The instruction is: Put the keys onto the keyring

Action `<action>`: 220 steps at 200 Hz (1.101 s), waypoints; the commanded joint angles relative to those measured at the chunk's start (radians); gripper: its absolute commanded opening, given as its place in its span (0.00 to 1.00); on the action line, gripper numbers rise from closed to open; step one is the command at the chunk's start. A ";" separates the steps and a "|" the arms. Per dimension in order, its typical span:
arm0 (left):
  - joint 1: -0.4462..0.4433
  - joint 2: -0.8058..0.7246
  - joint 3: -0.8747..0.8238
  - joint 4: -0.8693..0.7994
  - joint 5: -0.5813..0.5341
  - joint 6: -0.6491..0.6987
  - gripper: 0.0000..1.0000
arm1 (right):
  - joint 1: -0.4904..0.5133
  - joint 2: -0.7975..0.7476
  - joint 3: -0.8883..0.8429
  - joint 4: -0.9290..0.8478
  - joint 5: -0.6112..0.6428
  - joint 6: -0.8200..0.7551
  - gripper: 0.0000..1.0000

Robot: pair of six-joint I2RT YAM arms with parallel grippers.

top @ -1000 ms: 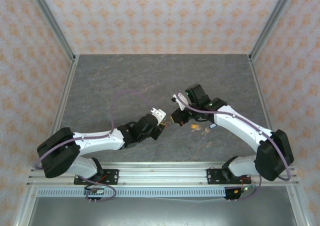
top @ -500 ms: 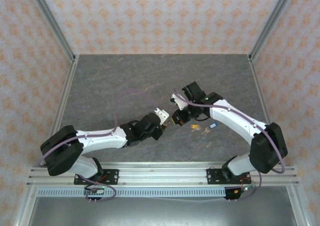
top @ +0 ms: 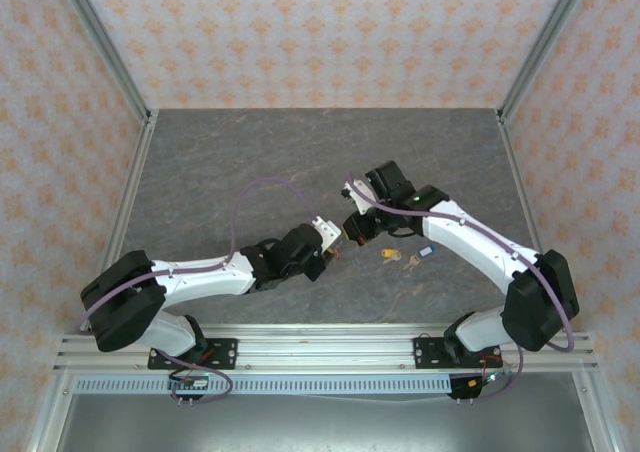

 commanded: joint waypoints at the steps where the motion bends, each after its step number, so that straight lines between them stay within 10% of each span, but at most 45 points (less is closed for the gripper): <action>1: -0.001 -0.003 0.030 -0.015 0.020 0.011 0.29 | 0.006 -0.059 -0.054 0.119 0.034 -0.034 0.00; 79: 0.077 -0.275 -0.062 0.005 0.226 -0.078 0.56 | -0.022 -0.190 -0.310 0.527 -0.196 -0.291 0.00; 136: 0.227 -0.462 -0.122 -0.006 0.273 -0.001 0.55 | -0.044 -0.194 -0.355 0.655 -0.316 -0.523 0.00; 220: 0.248 -0.302 0.004 -0.078 0.471 0.251 0.41 | -0.052 -0.176 -0.328 0.585 -0.403 -0.625 0.00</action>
